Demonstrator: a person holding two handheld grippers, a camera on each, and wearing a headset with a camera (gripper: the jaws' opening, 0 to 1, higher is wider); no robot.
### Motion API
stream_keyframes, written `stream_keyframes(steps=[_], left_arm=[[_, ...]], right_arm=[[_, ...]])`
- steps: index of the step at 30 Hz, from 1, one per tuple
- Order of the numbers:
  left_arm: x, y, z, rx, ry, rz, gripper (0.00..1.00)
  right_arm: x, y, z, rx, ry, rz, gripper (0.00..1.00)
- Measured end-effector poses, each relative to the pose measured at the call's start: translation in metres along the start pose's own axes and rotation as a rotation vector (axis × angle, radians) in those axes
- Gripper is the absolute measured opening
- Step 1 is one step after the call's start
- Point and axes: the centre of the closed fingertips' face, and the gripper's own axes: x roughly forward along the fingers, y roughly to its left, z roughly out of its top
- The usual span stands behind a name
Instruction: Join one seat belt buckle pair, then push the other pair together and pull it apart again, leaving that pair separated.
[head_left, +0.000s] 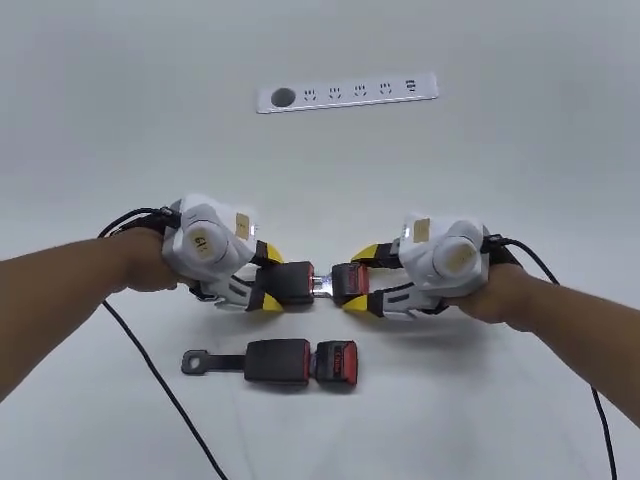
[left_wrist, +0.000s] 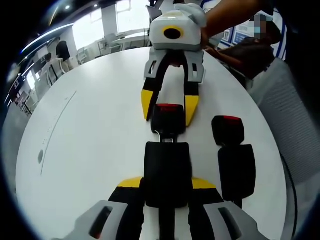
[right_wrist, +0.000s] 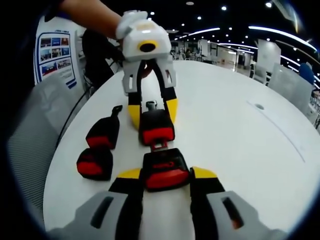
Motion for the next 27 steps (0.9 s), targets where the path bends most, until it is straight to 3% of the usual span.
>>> stream_keyframes(steps=[9, 27], left_arm=[[0.0, 0.0, 0.0, 0.0, -0.009, 0.001, 0.35], [0.0, -0.001, 0.001, -0.006, -0.001, 0.002, 0.35]], right_arm=[[-0.019, -0.003, -0.015, -0.001, 0.007, 0.007, 0.37], [-0.057, -0.013, -0.043, 0.035, 0.016, -0.034, 0.37]])
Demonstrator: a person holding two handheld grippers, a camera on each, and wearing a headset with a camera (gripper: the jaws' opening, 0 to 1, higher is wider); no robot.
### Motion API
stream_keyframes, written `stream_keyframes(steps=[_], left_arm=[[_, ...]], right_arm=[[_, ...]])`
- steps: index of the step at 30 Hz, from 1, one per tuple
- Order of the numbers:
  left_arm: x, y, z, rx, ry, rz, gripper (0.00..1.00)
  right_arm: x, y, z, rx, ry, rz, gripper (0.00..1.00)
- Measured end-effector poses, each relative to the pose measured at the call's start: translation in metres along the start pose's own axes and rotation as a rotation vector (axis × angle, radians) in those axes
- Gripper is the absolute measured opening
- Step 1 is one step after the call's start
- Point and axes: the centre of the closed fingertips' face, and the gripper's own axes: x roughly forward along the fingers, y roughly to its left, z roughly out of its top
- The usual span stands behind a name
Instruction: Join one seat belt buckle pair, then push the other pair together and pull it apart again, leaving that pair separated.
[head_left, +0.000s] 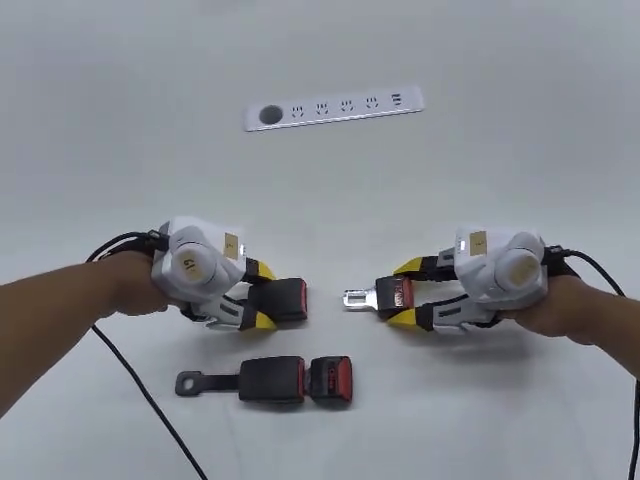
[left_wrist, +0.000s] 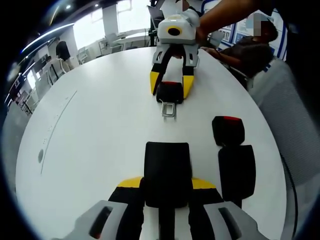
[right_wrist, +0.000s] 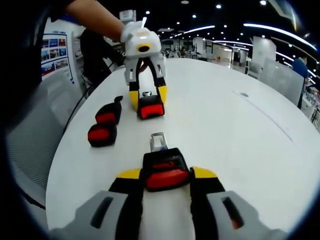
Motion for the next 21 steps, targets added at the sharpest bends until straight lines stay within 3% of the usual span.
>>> stream_keyframes(steps=[9, 21], left_arm=[[0.001, 0.001, -0.002, 0.001, 0.002, 0.0, 0.35], [0.0, 0.001, -0.002, 0.002, -0.001, 0.001, 0.35]], right_arm=[[-0.014, -0.007, -0.012, 0.019, 0.009, -0.022, 0.37], [-0.037, -0.002, -0.026, 0.036, 0.024, -0.034, 0.38]])
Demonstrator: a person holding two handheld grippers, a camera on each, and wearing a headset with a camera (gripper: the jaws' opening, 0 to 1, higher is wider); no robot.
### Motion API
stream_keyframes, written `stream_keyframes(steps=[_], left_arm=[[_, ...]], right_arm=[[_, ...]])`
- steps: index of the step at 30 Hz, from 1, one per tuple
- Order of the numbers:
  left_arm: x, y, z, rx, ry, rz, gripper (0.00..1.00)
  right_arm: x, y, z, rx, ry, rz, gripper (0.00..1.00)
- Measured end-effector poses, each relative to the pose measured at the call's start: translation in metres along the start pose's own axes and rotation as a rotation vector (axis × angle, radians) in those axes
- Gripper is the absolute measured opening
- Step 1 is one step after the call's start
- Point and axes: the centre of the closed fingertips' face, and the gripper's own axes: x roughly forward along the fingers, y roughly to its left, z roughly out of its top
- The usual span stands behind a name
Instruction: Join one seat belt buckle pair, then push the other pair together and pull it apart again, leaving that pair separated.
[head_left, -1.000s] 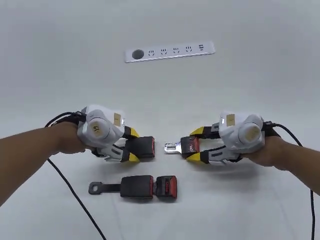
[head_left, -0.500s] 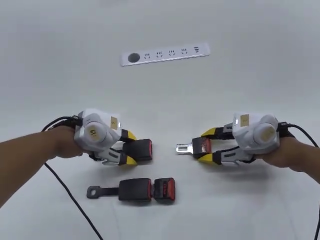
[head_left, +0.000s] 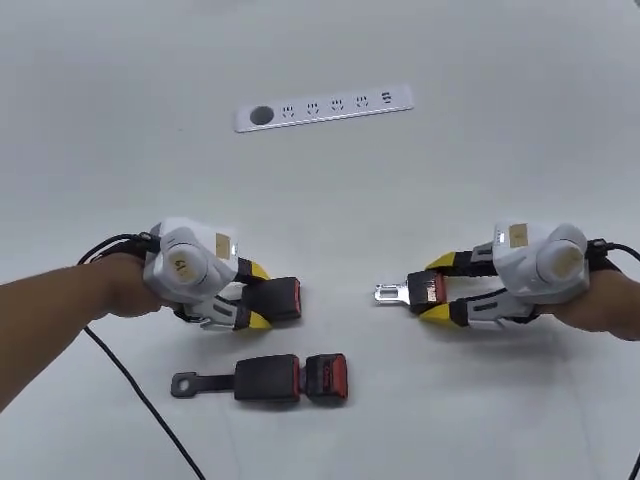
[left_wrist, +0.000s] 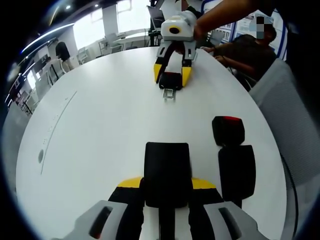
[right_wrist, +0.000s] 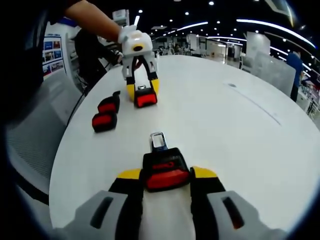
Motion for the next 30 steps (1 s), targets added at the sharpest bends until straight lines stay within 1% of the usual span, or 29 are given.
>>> stream_keyframes(steps=[7, 11, 12, 13, 14, 15, 16, 17, 18, 19, 20, 21, 22, 24, 25, 26, 27, 28, 29, 30], left_arm=[[0.0, -0.001, 0.001, 0.0, 0.0, 0.004, 0.35], [-0.001, -0.001, 0.002, -0.006, 0.009, 0.008, 0.35], [0.0, -0.001, 0.002, -0.017, 0.017, 0.009, 0.35], [0.0, -0.001, 0.002, -0.021, 0.026, 0.013, 0.35], [0.0, 0.0, 0.002, -0.027, 0.035, 0.016, 0.35], [0.0, -0.002, 0.001, -0.043, 0.046, 0.009, 0.38], [-0.001, -0.005, 0.002, -0.084, 0.043, 0.0, 0.42], [-0.003, -0.005, 0.011, -0.15, -0.011, 0.001, 0.47], [-0.006, -0.003, 0.016, -0.189, -0.041, 0.017, 0.54], [-0.009, 0.0, 0.02, -0.214, -0.069, 0.033, 0.58], [-0.013, 0.003, 0.023, -0.233, -0.085, 0.052, 0.62], [-0.017, 0.007, 0.022, -0.25, -0.089, 0.084, 0.66], [-0.02, 0.01, 0.021, -0.25, -0.09, 0.101, 0.68], [-0.028, 0.014, 0.021, -0.271, -0.098, 0.152, 0.73], [-0.034, 0.017, 0.02, -0.285, -0.108, 0.185, 0.75], [-0.039, 0.022, 0.019, -0.285, -0.115, 0.227, 0.76], [-0.044, 0.027, 0.018, -0.299, -0.126, 0.27, 0.79], [-0.049, 0.029, 0.017, -0.339, -0.137, 0.298, 0.81], [-0.055, 0.032, 0.017, -0.393, -0.172, 0.329, 0.85], [-0.06, 0.034, 0.016, -0.411, -0.191, 0.352, 0.9]], right_arm=[[-0.005, 0.001, 0.0, 0.01, 0.002, -0.005, 0.38], [-0.005, 0.002, 0.002, 0.028, -0.008, -0.001, 0.38], [-0.006, 0.003, 0.002, 0.024, -0.003, -0.003, 0.38], [-0.007, 0.002, 0.0, 0.013, 0.012, -0.025, 0.39], [-0.008, 0.001, 0.002, 0.041, 0.003, -0.045, 0.41], [-0.009, 0.002, 0.011, 0.087, -0.048, -0.053, 0.45], [-0.011, 0.0, 0.017, 0.108, -0.079, -0.064, 0.55], [-0.014, -0.005, 0.021, 0.116, -0.101, -0.092, 0.64], [-0.015, -0.008, 0.022, 0.115, -0.1, -0.115, 0.71], [-0.017, -0.012, 0.019, 0.114, -0.087, -0.144, 0.78], [-0.02, -0.016, 0.019, 0.105, -0.085, -0.175, 0.8], [-0.022, -0.017, 0.02, 0.115, -0.095, -0.185, 0.79], [-0.024, -0.019, 0.02, 0.147, -0.105, -0.21, 0.8], [-0.028, -0.023, 0.02, 0.152, -0.112, -0.251, 0.82], [-0.032, -0.026, 0.021, 0.17, -0.127, -0.282, 0.83], [-0.034, -0.028, 0.022, 0.187, -0.134, -0.304, 0.83], [-0.036, -0.029, 0.022, 0.198, -0.138, -0.323, 0.84], [-0.038, -0.031, 0.022, 0.203, -0.142, -0.343, 0.84], [-0.041, -0.033, 0.023, 0.221, -0.152, -0.375, 0.85], [-0.043, -0.034, 0.025, 0.236, -0.165, -0.387, 0.86]])
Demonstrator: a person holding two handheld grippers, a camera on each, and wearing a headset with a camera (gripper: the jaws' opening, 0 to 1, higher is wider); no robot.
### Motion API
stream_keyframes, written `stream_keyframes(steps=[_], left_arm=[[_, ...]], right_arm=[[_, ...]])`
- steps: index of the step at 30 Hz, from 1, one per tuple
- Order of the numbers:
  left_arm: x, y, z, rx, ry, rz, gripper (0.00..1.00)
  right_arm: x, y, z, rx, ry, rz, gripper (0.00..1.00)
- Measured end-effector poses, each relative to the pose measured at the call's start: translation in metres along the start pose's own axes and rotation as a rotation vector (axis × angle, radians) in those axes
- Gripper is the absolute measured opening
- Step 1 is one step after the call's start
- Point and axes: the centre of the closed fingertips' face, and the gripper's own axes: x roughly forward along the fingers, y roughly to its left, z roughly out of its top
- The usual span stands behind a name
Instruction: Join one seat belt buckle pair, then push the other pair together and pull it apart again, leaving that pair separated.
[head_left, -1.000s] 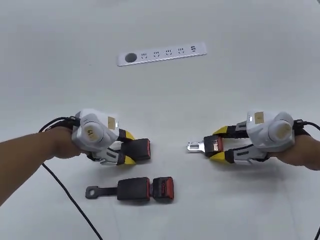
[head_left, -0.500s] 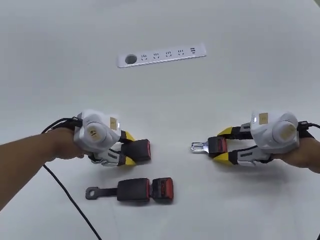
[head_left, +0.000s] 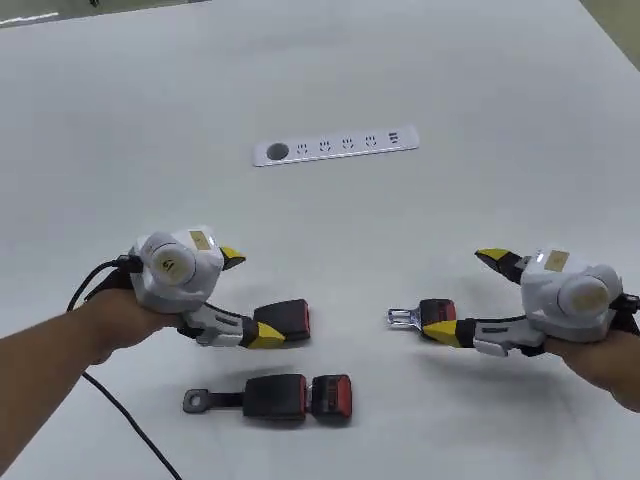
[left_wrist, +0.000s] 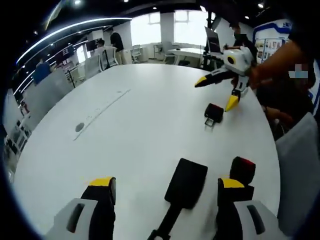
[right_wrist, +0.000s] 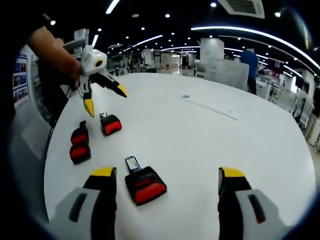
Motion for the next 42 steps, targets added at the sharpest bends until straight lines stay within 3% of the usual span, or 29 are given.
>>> stream_keyframes(steps=[2, 5, 8, 14, 16, 20, 22, 31, 35, 42], left_arm=[[-0.011, 0.006, 0.0, -0.041, -0.037, 0.053, 0.96], [-0.028, 0.005, -0.002, -0.115, -0.083, 0.09, 0.98], [-0.043, 0.003, -0.007, -0.137, -0.105, 0.118, 1.0], [-0.076, -0.012, -0.016, -0.146, -0.156, 0.132, 1.0], [-0.089, -0.023, -0.016, -0.146, -0.173, 0.13, 1.0], [-0.104, -0.028, -0.02, -0.16, -0.218, 0.141, 1.0], [-0.114, -0.036, -0.024, -0.174, -0.239, 0.13, 1.0], [-0.14, -0.071, -0.046, -0.175, -0.277, 0.11, 1.0], [-0.148, -0.08, -0.059, -0.189, -0.279, 0.104, 1.0], [-0.157, -0.092, -0.068, -0.181, -0.284, 0.088, 1.0]], right_arm=[[-0.001, -0.002, 0.004, 0.013, -0.024, -0.024, 0.91], [-0.004, 0.009, 0.006, 0.021, -0.035, -0.027, 0.93], [-0.005, 0.021, 0.009, 0.017, -0.037, -0.036, 0.94], [-0.022, 0.044, 0.02, 0.008, -0.051, -0.055, 0.98], [-0.028, 0.05, 0.024, 0.012, -0.058, -0.068, 0.99], [-0.037, 0.063, 0.025, -0.012, -0.044, -0.069, 1.0], [-0.043, 0.075, 0.026, -0.022, -0.039, -0.063, 1.0], [-0.062, 0.111, 0.022, -0.055, -0.023, -0.062, 1.0], [-0.068, 0.126, 0.016, -0.047, -0.018, -0.064, 1.0], [-0.074, 0.147, 0.013, -0.049, -0.021, -0.056, 1.0]])
